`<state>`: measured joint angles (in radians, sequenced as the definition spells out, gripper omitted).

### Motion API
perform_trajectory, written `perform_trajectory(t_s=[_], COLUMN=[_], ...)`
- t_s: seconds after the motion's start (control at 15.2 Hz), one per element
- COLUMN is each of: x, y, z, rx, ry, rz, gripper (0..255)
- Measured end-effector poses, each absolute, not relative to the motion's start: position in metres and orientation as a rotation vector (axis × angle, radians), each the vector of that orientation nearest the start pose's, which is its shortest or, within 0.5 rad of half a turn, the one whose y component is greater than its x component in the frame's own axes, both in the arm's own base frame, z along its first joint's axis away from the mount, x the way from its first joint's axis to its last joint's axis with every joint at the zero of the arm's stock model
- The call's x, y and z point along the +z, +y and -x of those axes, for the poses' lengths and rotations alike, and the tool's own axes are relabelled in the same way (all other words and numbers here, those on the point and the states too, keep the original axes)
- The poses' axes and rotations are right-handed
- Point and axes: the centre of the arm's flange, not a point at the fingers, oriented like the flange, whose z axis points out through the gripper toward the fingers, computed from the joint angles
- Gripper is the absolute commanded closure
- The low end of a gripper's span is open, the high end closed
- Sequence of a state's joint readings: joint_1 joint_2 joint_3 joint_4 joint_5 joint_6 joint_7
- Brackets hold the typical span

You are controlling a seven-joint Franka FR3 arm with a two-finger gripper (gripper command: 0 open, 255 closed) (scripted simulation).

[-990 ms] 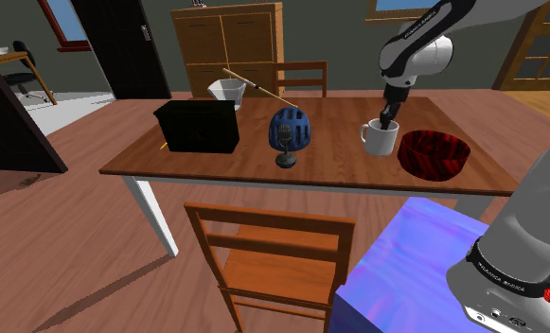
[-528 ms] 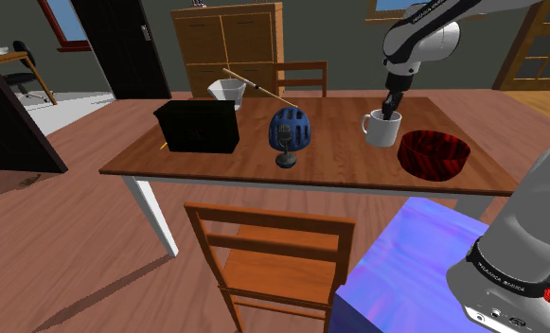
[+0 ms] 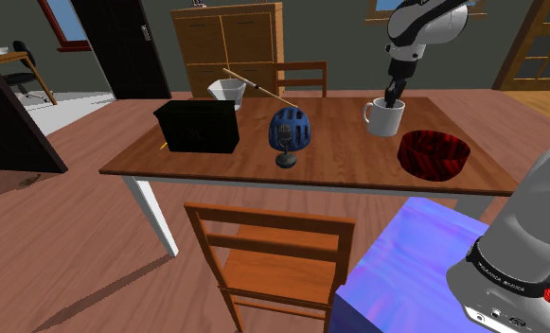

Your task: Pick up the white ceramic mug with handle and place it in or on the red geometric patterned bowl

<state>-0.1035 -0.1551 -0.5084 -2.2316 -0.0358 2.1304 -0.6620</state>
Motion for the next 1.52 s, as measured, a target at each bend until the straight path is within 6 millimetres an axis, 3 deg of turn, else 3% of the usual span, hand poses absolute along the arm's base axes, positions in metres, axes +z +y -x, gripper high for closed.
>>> perform_trajectory(t_s=[1.06, 1.52], x=[0.515, 0.531], y=[-0.295, -0.295], z=[-0.409, -0.333], rx=[-0.085, -0.086], ry=[-0.113, -0.112], rz=[3.123, 3.123], gripper=[255, 255])
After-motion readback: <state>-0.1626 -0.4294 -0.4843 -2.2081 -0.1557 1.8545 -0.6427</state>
